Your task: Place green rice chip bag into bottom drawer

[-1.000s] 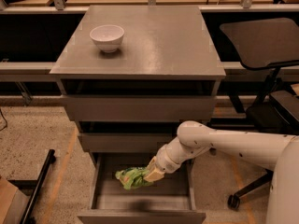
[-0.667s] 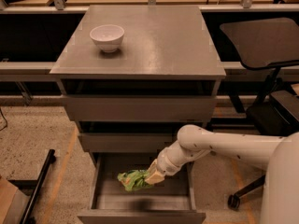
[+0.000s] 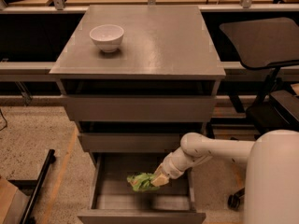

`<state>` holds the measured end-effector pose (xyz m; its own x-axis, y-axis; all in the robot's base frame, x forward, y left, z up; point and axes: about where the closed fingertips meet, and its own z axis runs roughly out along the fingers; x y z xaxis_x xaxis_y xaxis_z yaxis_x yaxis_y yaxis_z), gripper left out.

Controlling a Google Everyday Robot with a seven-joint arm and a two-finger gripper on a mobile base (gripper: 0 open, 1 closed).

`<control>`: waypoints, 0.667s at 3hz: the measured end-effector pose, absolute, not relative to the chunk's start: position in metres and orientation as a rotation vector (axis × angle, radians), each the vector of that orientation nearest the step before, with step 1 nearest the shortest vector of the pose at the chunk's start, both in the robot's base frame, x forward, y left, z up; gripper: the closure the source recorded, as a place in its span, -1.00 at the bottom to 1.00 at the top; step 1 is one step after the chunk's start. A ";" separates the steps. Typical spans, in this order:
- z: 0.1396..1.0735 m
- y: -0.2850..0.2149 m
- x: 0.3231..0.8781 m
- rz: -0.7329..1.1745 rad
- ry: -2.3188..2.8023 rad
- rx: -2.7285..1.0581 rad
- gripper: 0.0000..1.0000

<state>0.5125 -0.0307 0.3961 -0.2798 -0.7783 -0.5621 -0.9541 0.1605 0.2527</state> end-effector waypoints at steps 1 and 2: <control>0.355 -0.041 0.523 0.827 2.198 -1.623 1.00; 0.317 -0.047 0.529 0.849 2.253 -1.571 1.00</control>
Offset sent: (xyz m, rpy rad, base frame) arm 0.0261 -0.0261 -0.1277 -0.0284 0.1130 -0.1395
